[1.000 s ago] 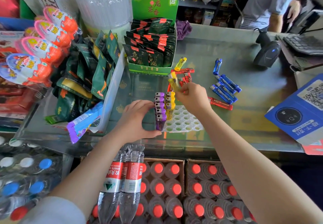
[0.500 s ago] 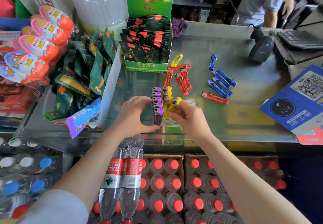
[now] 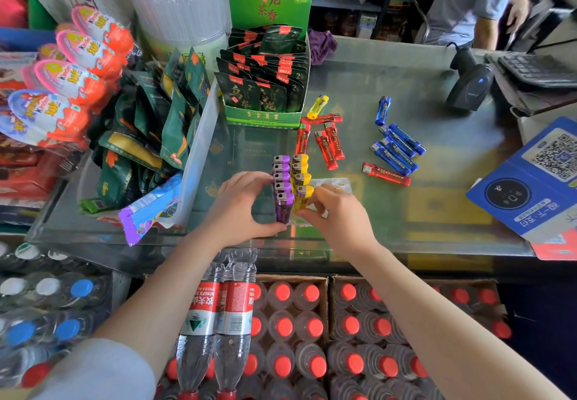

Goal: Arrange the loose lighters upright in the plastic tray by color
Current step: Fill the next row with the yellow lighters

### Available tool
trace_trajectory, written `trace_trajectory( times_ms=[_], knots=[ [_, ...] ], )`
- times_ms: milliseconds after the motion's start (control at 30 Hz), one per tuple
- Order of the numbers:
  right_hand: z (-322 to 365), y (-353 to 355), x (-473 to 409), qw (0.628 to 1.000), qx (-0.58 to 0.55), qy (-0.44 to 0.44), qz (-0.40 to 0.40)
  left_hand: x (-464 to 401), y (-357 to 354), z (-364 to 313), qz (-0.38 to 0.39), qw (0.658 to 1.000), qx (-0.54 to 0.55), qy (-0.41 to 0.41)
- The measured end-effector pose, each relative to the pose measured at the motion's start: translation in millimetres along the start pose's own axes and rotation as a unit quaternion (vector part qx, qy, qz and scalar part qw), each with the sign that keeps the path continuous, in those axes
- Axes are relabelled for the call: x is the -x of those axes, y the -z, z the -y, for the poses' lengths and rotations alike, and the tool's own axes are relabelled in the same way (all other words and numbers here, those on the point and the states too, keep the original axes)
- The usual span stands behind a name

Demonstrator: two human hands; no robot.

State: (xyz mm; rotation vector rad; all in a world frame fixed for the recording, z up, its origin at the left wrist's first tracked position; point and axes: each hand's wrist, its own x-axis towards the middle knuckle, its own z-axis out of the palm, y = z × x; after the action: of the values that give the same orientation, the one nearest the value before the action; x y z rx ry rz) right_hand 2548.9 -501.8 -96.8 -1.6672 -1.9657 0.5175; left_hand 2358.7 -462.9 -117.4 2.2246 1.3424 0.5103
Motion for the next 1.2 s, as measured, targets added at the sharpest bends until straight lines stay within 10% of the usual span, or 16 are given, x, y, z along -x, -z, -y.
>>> trace_trajectory(
  times_ms=[367,600,1200],
  knots=[
    [-16,30,-20,0.993,-0.057,0.036,0.099,-8,6,-4,0.012,1.0,-0.015,-0.001],
    [-28,42,-95,0.986,-0.064,-0.124,-0.096,-25,8,-1,0.051,0.998,-0.041,0.001],
    [-33,15,-202,0.945,0.013,-0.326,-0.016,-26,3,7,0.015,1.0,-0.01,0.007]
  ],
)
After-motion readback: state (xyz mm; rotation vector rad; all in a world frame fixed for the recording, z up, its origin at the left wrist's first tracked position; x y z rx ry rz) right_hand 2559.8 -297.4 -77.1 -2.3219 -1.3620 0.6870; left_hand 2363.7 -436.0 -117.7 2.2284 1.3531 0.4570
